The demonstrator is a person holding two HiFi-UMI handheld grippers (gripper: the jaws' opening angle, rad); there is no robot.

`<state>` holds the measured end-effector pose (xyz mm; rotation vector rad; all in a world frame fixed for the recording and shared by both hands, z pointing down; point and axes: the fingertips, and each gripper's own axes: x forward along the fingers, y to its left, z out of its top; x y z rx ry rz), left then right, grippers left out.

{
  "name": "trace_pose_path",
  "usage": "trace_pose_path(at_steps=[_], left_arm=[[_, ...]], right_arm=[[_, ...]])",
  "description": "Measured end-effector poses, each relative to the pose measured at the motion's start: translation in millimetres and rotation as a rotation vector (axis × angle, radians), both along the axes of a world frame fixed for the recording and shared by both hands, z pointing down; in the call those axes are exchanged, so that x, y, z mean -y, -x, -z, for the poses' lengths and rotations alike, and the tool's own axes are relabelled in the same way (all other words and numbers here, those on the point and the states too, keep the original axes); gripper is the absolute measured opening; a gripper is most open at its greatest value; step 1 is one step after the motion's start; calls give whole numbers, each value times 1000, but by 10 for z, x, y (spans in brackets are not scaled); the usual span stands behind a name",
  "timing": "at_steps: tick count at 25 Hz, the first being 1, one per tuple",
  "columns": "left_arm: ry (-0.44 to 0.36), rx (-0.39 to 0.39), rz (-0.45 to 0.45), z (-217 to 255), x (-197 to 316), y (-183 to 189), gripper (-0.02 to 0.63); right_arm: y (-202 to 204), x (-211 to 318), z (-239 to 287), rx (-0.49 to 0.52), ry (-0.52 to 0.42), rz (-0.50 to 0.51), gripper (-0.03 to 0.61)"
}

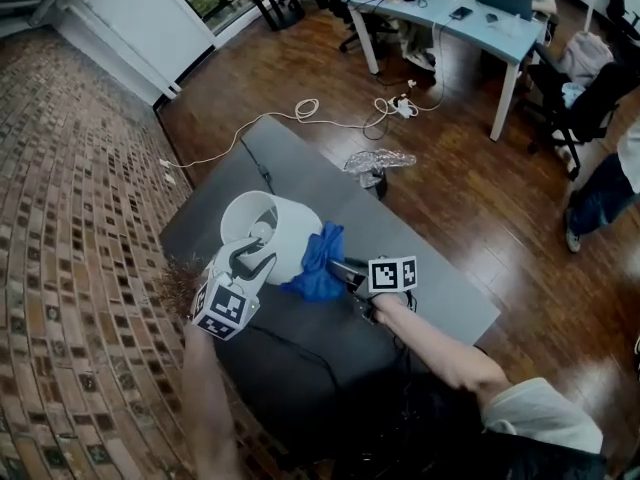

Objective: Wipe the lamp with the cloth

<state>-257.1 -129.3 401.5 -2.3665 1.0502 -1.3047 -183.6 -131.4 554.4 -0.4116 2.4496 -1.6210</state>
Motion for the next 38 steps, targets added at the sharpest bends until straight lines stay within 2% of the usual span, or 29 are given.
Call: trace_pose_path(at_steps=[1, 3, 5, 6, 7, 8, 9, 10, 12, 14, 17, 19, 20, 21, 24, 26, 27, 31, 32, 33, 35, 36, 38], left_arm=[[23, 10, 56, -22, 24, 5, 140], [113, -21, 281, -68, 118, 85, 141], [233, -115, 556, -90, 216, 101, 107], [290, -172, 648, -92, 256, 46, 107], [335, -219, 689, -82, 292, -29, 107], [350, -247, 678, -54, 326, -92, 108], [328, -256, 636, 1, 357, -118, 101], [283, -260, 586, 82, 372, -106, 72], [192, -307, 497, 320, 336, -49, 77], [98, -338, 404, 590, 310, 28, 152], [27, -196, 348, 652, 299, 472, 166], [65, -179, 317, 544, 241, 778, 186], [96, -179, 281, 460, 197, 872, 218], [118, -169, 236, 368, 145, 923, 219], [93, -79, 132, 244, 96, 911, 263], [67, -13, 75, 268, 191, 839, 297], [84, 26, 40, 235, 207, 802, 347], [296, 231, -82, -248, 31, 828, 362], [300, 232, -85, -285, 29, 837, 382], [277, 200, -81, -259, 54, 823, 334], [224, 131, -81, -161, 110, 766, 311], [208, 124, -83, -140, 120, 746, 302], [205, 151, -74, -168, 93, 737, 298]], right_arm=[[-13, 66, 52, 2, -20, -8, 94], [-36, 267, 194, 7, -72, -19, 94], [-52, 485, 344, 7, -125, -13, 95], [-54, 573, 402, -3, -151, -2, 94], [-50, 637, 441, -17, -173, 14, 94], [-41, 676, 461, -30, -188, 31, 95], [-28, 692, 469, -39, -197, 49, 95], [-17, 686, 472, -42, -203, 66, 95], [-19, 642, 478, -43, -217, 96, 95], [-54, 611, 474, -39, -228, 116, 95], [-107, 472, 536, -13, -234, 152, 95], [-127, 309, 709, 33, -244, 189, 95], [-118, 228, 810, 60, -248, 210, 95], [-88, 144, 909, 86, -254, 235, 95], [77, -79, 1232, 176, -261, 309, 95], [136, -110, 1413, 218, -264, 321, 95], [144, -110, 1476, 233, -262, 321, 95], [183, -69, 1508, 281, -198, 312, 95], [196, -54, 1519, 328, -164, 306, 95], [213, -23, 1563, 395, -133, 297, 94], [304, 85, 1686, 516, -95, 279, 95], [387, 137, 1704, 533, -87, 276, 95], [575, 196, 1569, 458, -71, 273, 94]])
